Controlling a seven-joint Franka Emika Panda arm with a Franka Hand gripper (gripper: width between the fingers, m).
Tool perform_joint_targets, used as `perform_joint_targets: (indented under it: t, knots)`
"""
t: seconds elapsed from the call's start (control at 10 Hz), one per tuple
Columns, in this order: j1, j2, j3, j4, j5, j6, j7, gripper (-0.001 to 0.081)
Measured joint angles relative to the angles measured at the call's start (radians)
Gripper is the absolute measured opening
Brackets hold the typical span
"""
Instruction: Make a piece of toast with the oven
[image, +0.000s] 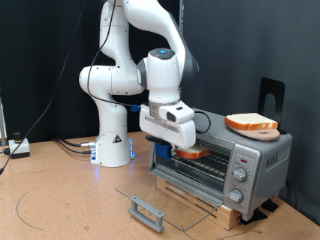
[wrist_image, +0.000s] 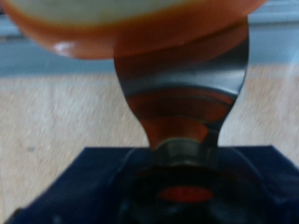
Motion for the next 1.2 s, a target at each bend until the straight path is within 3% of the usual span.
perform_joint_targets:
  t: [0.2, 0.5, 0.7, 0.9, 1.2]
  knots:
    - [0.032, -0.012, 0.047, 0.000, 0.017, 0.029, 0.044, 0.0413]
    - [0.034, -0.025, 0.093, -0.001, -0.003, 0.118, 0.076, 0.0413]
    - [0.028, -0.053, 0.073, -0.004, -0.015, 0.121, 0.033, 0.0413]
    - [0.018, -0.091, 0.012, -0.017, -0.025, 0.085, -0.077, 0.0413]
    - [-0.035, -0.128, -0.059, -0.030, -0.086, -0.001, -0.156, 0.0413]
